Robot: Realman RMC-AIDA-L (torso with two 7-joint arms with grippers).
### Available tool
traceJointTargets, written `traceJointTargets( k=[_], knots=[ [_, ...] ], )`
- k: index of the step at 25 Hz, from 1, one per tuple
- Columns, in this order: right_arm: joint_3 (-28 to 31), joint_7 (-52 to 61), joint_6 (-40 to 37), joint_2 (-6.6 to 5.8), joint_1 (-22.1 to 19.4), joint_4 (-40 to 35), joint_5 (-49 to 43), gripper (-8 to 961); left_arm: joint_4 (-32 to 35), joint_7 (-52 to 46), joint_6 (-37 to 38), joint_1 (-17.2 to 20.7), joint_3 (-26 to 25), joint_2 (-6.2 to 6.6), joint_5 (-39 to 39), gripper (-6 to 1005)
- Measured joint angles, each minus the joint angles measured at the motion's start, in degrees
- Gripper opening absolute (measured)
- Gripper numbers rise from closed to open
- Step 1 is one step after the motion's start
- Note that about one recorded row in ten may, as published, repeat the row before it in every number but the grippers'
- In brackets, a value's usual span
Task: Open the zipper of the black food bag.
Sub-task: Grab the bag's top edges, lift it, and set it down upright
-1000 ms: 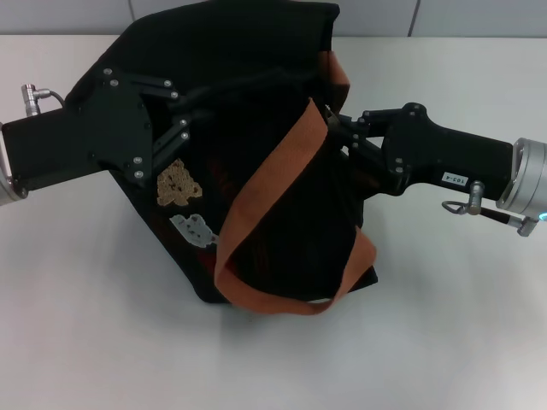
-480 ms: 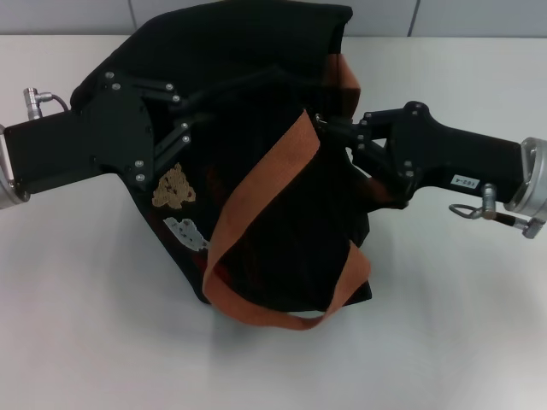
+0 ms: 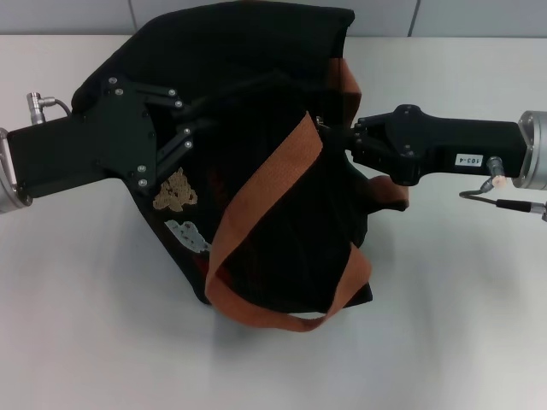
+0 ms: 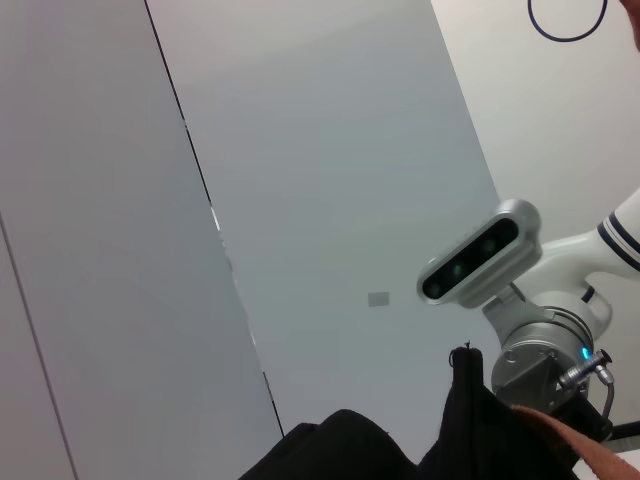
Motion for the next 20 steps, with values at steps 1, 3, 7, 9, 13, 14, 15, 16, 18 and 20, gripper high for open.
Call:
traceJointTargets(
  k=[1, 3, 7, 9, 13, 14, 15, 16, 18, 20],
  knots=[
    [-0.02, 1.13, 0.01, 0.00, 0.09, -0.14, -0.28, 5, -0.02, 0.02, -0.02, 0.04, 0.01, -0.02, 0.00, 159],
    [-0.06, 2.74, 0.03, 0.00, 0.03, -0.24, -0.50, 10, -0.02, 0.04, -0.02, 0.06, 0.01, -0.03, 0.01, 159],
    [-0.08, 5.92, -0.11, -0.18, -0.20, -0.27, -0.56, 18, -0.02, 0.05, -0.05, 0.17, -0.01, 0.01, -0.13, 161],
    [-0.08, 6.84, -0.32, -0.33, -0.24, -0.21, -0.68, 22, -0.02, 0.06, -0.03, 0.25, 0.00, 0.04, -0.19, 161],
    [-0.08, 7.53, -0.42, -0.52, -0.25, 0.03, -1.07, 31, -0.02, 0.06, 0.24, 0.30, 0.02, 0.04, -0.19, 163],
    [-0.08, 7.67, -0.48, -0.56, -0.24, 0.09, -1.23, 33, -0.02, 0.06, 0.24, 0.30, 0.02, 0.04, -0.19, 163],
    [-0.08, 7.73, -0.55, -0.58, -0.25, 0.10, -1.39, 35, -0.02, 0.06, 0.31, 0.31, 0.02, 0.04, -0.20, 163],
    [-0.08, 7.78, -0.72, -0.60, -0.27, 0.11, -1.57, 37, -0.02, 0.06, 0.41, 0.31, -0.01, 0.04, -0.20, 164],
    [-0.08, 7.81, -1.03, -0.65, -0.31, 0.11, -1.77, 41, -0.01, 0.06, 0.65, 0.38, -0.21, 0.07, -0.21, 164],
    [-0.08, 7.82, -1.16, -0.68, -0.33, 0.11, -1.80, 45, -0.01, 0.06, 1.08, 0.46, -0.37, 0.20, -0.22, 165]
  ],
)
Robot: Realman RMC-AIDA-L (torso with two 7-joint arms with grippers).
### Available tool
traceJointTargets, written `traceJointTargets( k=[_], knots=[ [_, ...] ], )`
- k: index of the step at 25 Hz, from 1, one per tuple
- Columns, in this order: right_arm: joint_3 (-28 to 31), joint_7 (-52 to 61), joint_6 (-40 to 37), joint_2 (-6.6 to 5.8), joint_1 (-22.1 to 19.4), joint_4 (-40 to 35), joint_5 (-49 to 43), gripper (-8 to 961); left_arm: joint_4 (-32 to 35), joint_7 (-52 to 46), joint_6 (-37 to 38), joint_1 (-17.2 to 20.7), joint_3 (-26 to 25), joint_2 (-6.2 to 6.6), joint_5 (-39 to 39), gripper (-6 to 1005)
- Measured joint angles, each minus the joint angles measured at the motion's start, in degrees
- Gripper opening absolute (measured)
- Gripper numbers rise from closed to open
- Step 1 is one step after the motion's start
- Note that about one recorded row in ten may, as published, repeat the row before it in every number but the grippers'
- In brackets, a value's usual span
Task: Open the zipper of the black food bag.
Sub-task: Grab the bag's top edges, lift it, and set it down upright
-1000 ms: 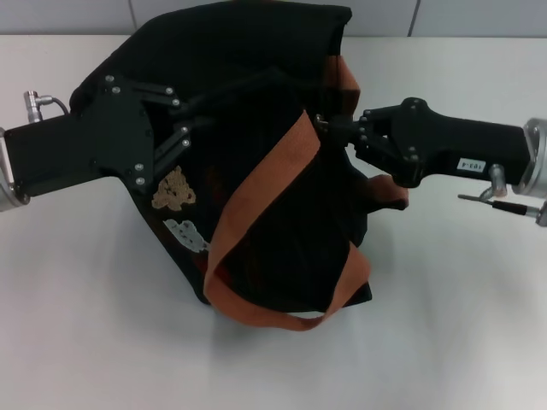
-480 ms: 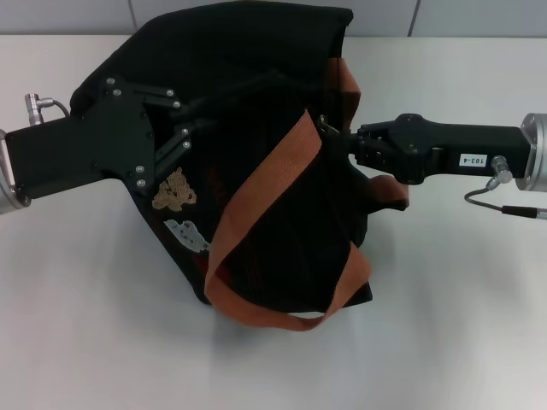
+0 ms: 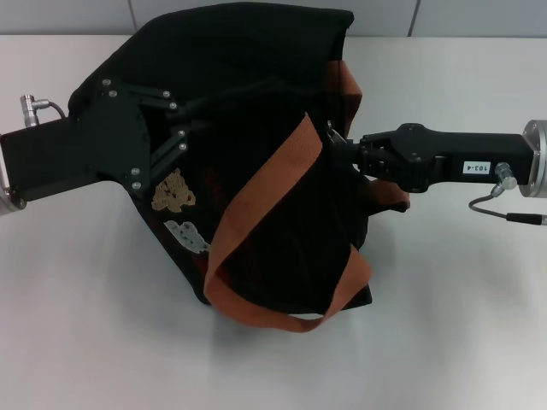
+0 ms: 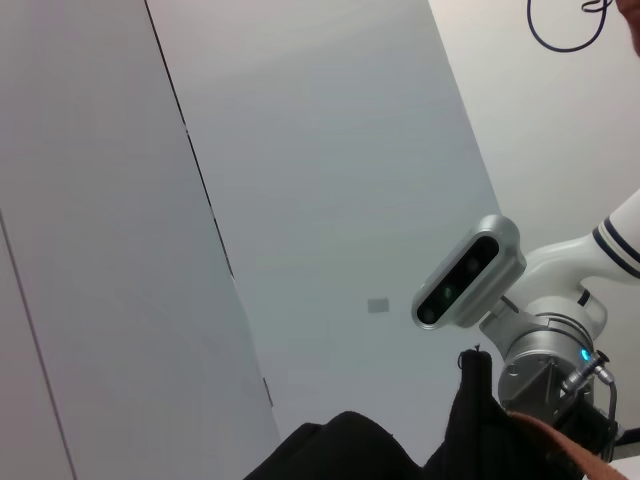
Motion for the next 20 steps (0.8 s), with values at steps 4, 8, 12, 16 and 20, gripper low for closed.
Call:
traceJointTargets(
  k=[4, 8, 12, 16, 20],
  knots=[
    [0.00, 0.03, -0.05, -0.15, -0.10, 0.00, -0.03, 54, 0.00, 0.00, 1.47, 0.10, -0.17, 0.12, -0.09, 166],
    [0.00, 0.05, -0.07, -0.56, -0.15, 0.04, -0.03, 62, 0.00, 0.00, 3.02, 0.20, -1.56, 0.22, -0.09, 168],
    [0.01, 0.09, -0.08, -0.64, -0.15, 0.06, -0.45, 71, 0.00, -0.06, 4.30, 0.28, -3.20, 0.53, -0.10, 169],
    [0.00, 0.18, -0.06, -0.75, -0.40, 0.05, -1.04, 79, 0.00, -0.32, 4.78, 0.38, -4.16, 0.70, -0.66, 171],
    [0.00, 0.62, 0.00, -1.00, -0.76, 0.04, -1.58, 88, 0.00, -0.33, 4.81, 0.74, -4.33, 1.01, -1.91, 172]
  ],
)
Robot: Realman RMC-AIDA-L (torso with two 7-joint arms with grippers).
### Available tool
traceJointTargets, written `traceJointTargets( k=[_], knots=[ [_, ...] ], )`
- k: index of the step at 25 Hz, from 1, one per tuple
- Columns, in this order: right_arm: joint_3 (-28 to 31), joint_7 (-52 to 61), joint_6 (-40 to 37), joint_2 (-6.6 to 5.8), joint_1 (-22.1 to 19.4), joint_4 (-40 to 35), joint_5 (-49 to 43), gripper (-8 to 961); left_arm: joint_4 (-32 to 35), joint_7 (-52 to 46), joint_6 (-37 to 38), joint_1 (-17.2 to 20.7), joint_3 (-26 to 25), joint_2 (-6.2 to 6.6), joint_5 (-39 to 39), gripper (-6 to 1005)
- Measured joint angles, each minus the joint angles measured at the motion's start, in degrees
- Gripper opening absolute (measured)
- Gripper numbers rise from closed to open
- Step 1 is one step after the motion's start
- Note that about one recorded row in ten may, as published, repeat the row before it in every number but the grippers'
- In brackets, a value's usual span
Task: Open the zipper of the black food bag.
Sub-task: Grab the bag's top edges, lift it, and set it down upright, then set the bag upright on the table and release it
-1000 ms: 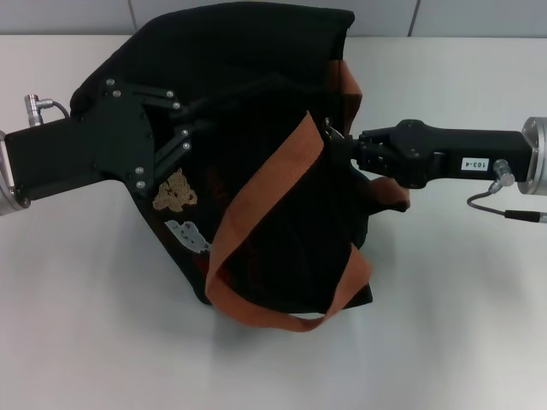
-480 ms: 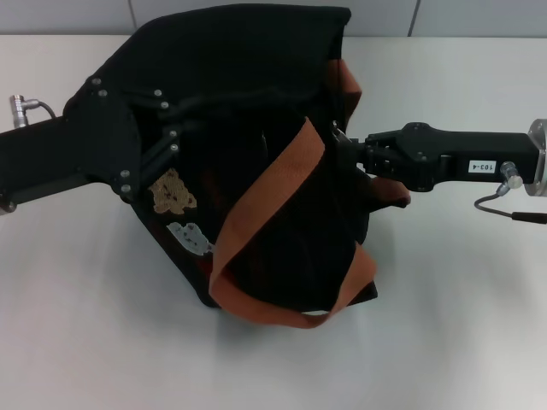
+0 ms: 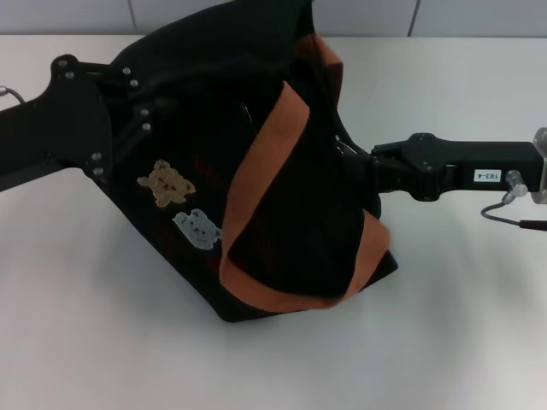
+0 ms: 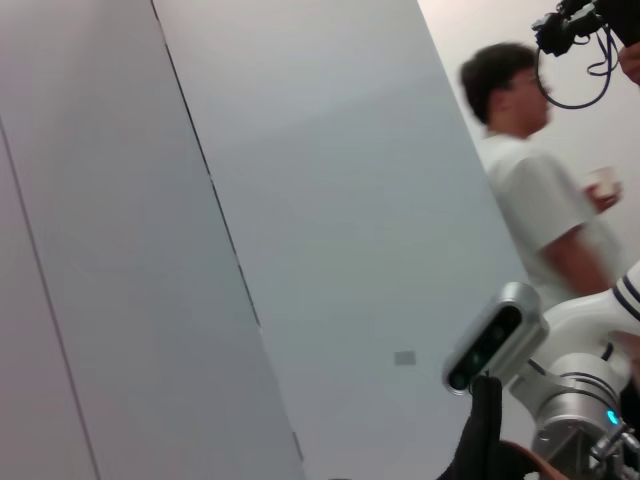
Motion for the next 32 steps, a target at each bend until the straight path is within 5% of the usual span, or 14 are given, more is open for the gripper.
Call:
traceJointTargets(
  k=[17, 25, 32],
  knots=[
    [1.47, 1.48, 0.63, -2.59, -5.92, -0.39, -3.48, 124, -0.60, -0.02, -0.54, 1.50, -2.66, 1.26, -1.41, 178],
    [8.09, 1.13, 0.21, -1.58, -5.39, -0.45, -0.84, 141, -1.74, -0.40, -6.87, 4.82, -3.83, -1.11, -2.05, 181],
    [8.95, -5.16, -0.15, -0.97, -8.05, -0.16, 11.05, 225, -12.61, -0.73, -14.83, 9.66, -14.14, -1.00, -4.40, 183]
  ],
)
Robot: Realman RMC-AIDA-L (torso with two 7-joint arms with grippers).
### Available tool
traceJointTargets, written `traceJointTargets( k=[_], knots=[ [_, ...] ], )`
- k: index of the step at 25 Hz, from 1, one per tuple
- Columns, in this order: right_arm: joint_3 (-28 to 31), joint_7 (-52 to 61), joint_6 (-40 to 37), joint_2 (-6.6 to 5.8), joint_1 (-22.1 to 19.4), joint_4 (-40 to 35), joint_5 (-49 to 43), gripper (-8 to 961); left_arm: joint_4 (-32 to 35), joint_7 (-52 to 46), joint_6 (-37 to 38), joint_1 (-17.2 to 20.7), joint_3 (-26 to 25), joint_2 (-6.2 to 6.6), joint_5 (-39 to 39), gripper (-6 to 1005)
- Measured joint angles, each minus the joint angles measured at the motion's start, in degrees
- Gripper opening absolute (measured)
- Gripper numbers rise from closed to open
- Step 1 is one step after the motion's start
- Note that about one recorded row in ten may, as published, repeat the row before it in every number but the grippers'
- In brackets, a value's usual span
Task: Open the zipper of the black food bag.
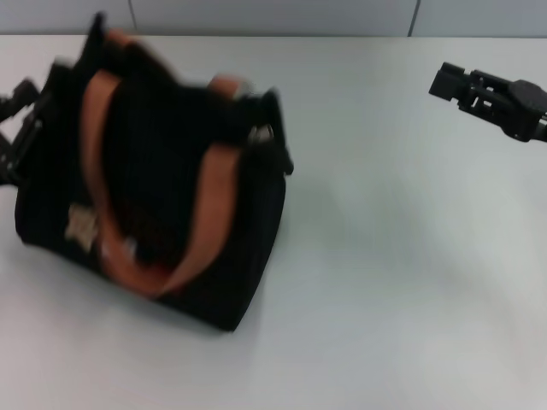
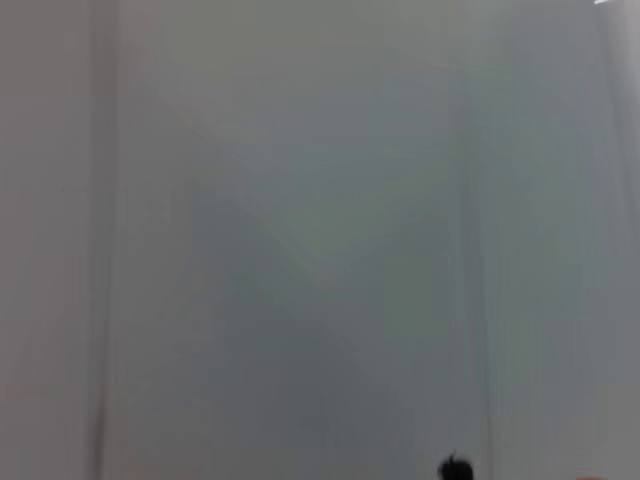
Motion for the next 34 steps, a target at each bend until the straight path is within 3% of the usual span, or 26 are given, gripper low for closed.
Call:
traceJointTargets(
  k=[6, 12, 15, 16, 21, 24, 28, 30, 34],
  knots=[
    [0.02, -2.14, 0.50, 0.36, 0.54, 0.02, 0.80, 376, -8.46, 3.97, -3.41, 2.11, 0.24, -0.45, 0.43, 185],
    [-0.19, -6.37, 0.19, 1.21, 1.24, 0.05, 1.01, 624, -13.49, 6.19, 1.69, 1.38, 1.03, -0.47, 0.61, 390],
    [-0.58, -9.82, -0.62, 1.62, 0.99, 0.05, 1.03, 750, -11.63, 3.47, 7.65, 2.30, 0.89, 0.06, 0.50, 627],
    [-0.76, -11.28, -1.41, 1.74, 0.86, 0.03, 1.00, 792, -9.64, 1.54, 10.15, 2.79, 1.09, 0.35, 0.71, 639],
    [-6.20, -19.44, -10.06, 1.50, 0.59, -0.27, -1.50, 810, 0.66, -6.92, 17.46, 4.09, 6.47, 3.05, 4.50, 688],
    [-11.56, -22.66, -15.56, 0.61, 0.98, -0.95, -5.86, 813, 5.43, -11.86, 18.98, 4.09, 16.51, 5.75, 5.31, 688],
    [-14.77, -23.04, -16.78, 0.78, 1.57, -1.28, -7.15, 813, 6.92, -12.85, 18.99, 3.76, 19.80, 6.12, 5.54, 688],
    [-16.57, -23.13, -16.39, 1.37, 2.08, -1.31, -7.22, 813, 7.45, -13.22, 18.99, 2.55, 23.75, 6.18, 5.89, 688],
    [-16.98, -23.15, -16.23, 1.74, 2.63, -1.25, -7.24, 813, 7.52, -13.32, 18.99, 2.05, 24.63, 6.12, 5.91, 688]
  ],
)
